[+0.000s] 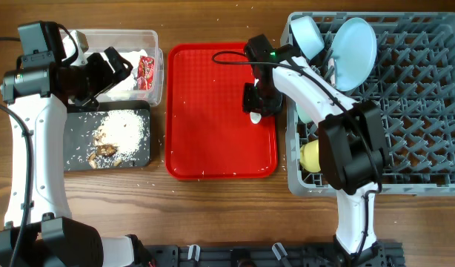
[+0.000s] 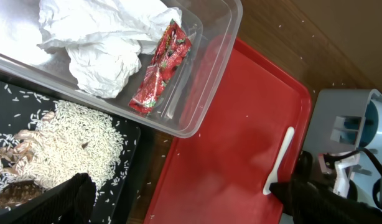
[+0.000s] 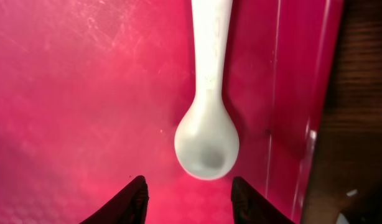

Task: Sort waste into correct bins and load items into the dishwasher rack
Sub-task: 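Pick the white spoon with the right gripper and drop it in the rack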

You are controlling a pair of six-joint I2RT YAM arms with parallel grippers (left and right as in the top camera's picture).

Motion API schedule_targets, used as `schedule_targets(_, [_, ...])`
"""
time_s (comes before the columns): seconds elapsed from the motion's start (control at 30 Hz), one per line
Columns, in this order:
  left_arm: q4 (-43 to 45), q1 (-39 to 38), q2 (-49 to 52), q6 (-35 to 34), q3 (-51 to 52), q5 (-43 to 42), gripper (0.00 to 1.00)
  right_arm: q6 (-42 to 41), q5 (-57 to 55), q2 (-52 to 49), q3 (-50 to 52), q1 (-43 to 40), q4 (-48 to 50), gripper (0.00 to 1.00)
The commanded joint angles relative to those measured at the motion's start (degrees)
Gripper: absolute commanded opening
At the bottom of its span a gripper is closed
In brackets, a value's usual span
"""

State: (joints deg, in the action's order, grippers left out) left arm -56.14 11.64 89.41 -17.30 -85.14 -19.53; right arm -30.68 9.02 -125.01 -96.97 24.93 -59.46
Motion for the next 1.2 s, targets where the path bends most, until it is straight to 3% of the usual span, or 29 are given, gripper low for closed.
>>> schedule_targets(0.0, [0.17,0.07,-0.04,0.13,-0.37,0.13,1.00,-1.01,0.02,-3.28,0.15,-0.20,0.74,0.40])
schedule_targets(0.17, [0.17,0.07,-0.04,0.13,-0.37,0.13,1.00,-1.03,-1.07,-4.55,0.13,-0.20,3.58,0.33])
schedule_targets(0.27, [0.17,0.07,-0.04,0.13,-0.37,0.13,1.00,-1.01,-1.05,-5.14,0.13,-0.31,3.58,0.16])
schedule_targets(0.3, [0.17,0.07,-0.04,0.13,-0.37,0.13,1.00,-0.96,-0.98,-5.14,0.13,-0.31,3.56,0.04])
schedule_targets(0.5, [0.17,0.07,-0.04,0.13,-0.37,0.13,1.00,-0.55,0.11,-5.14,0.13,-0.63,3.89,0.04])
schedule_targets(0.63, [0.17,0.07,-0.04,0.13,-0.37,0.13,1.00,5.68,1.62,-1.99,-2.38,-0.76,4.74,0.04])
schedule_targets(0.87, [0.17,0.07,-0.04,0.13,-0.37,0.13,1.00,12.87,-5.35,21.40,-5.35,-5.49,1.88,0.04])
schedule_targets(1.03, [0.17,0.07,-0.04,0.13,-0.37,0.13,1.00,12.85,-17.09,29.62,-5.35,-10.01,-10.36,0.04])
schedule_targets(1.1, [0.17,0.07,-0.04,0.13,-0.37,0.13,1.00,10.80,-26.45,29.44,-4.74,-13.14,-19.23,0.04])
schedule_targets(1.17, [0.15,0.07,-0.04,0.13,-0.37,0.13,1.00,8.90,-28.63,29.00,-0.31,-16.98,-23.76,0.04])
